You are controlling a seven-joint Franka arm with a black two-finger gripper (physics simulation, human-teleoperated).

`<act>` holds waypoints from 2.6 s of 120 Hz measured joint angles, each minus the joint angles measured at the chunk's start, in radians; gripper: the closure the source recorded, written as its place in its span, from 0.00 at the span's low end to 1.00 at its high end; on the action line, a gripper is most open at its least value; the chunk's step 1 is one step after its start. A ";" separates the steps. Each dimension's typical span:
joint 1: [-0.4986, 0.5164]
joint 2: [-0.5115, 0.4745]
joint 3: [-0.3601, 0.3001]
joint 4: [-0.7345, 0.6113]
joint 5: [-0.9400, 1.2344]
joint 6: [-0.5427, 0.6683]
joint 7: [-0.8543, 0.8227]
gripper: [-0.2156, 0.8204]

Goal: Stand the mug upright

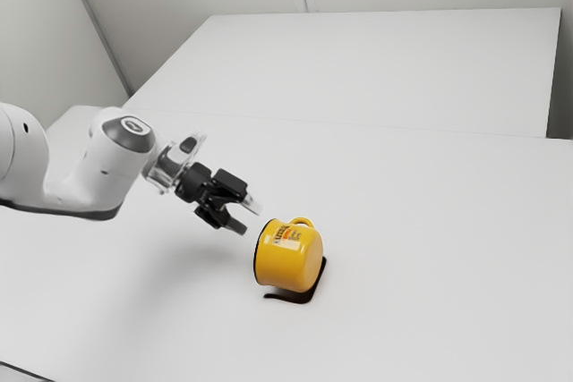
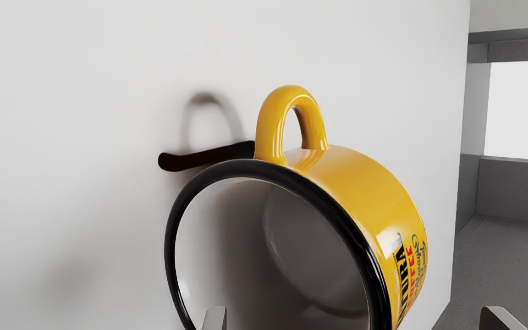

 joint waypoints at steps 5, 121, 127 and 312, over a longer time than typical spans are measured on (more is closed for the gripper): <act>-0.009 0.001 0.000 -0.013 -0.023 0.007 0.015 0.21; -0.113 -0.003 0.001 -0.065 -0.183 0.078 0.186 0.91; -0.126 -0.008 0.004 -0.065 -0.190 0.078 0.190 0.93; -0.268 -0.022 0.011 0.108 0.953 0.290 -0.561 0.97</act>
